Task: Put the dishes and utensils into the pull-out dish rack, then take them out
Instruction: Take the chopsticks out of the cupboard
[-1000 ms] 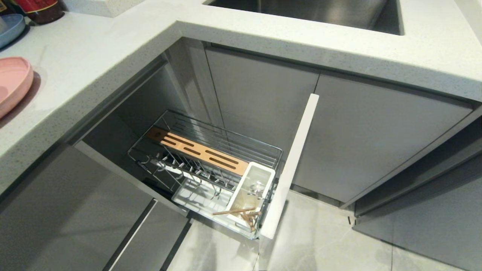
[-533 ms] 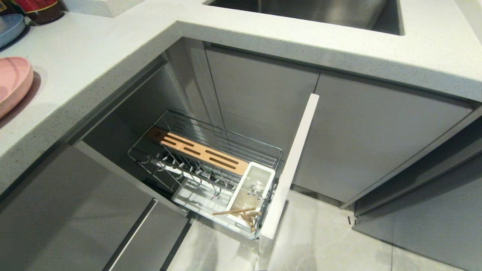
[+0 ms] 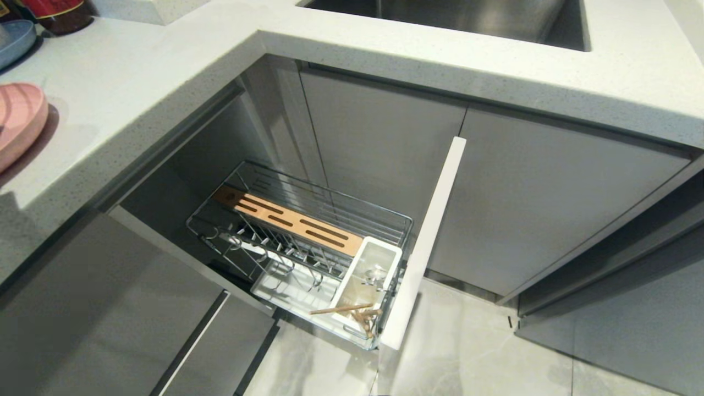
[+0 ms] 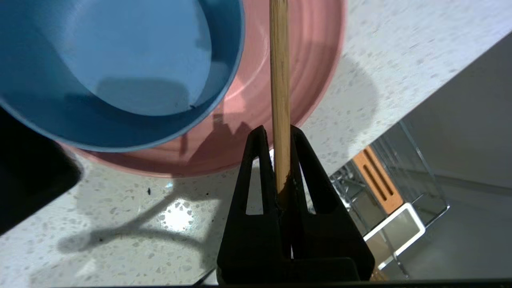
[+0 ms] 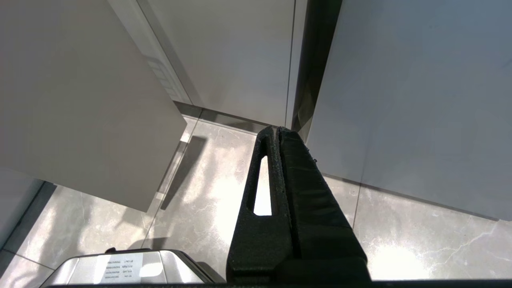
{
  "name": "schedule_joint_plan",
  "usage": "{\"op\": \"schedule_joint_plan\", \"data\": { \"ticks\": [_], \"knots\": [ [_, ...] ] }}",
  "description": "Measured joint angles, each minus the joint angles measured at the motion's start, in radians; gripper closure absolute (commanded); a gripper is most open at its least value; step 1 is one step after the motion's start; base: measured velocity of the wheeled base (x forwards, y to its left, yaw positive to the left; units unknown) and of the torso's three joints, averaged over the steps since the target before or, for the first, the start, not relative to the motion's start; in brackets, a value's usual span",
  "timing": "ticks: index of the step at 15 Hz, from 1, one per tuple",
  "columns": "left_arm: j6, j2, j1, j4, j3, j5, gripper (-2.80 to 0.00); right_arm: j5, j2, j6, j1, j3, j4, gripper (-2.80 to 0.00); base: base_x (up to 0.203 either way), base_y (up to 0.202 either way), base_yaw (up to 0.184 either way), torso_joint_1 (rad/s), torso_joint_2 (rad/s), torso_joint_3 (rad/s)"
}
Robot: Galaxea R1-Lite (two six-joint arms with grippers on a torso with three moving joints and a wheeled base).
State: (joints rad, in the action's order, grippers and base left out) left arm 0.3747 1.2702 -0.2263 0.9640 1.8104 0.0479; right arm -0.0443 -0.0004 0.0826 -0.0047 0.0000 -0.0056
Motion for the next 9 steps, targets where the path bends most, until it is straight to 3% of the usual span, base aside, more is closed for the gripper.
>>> {"op": "schedule_joint_plan", "data": {
  "ticks": [9],
  "knots": [
    [0.086, -0.004, 0.033, 0.086, -0.071, -0.001, 0.00, 0.000, 0.000, 0.000, 0.000, 0.000, 0.000, 0.00, 0.000, 0.000, 0.000, 0.000, 0.00, 0.000]
  ]
}}
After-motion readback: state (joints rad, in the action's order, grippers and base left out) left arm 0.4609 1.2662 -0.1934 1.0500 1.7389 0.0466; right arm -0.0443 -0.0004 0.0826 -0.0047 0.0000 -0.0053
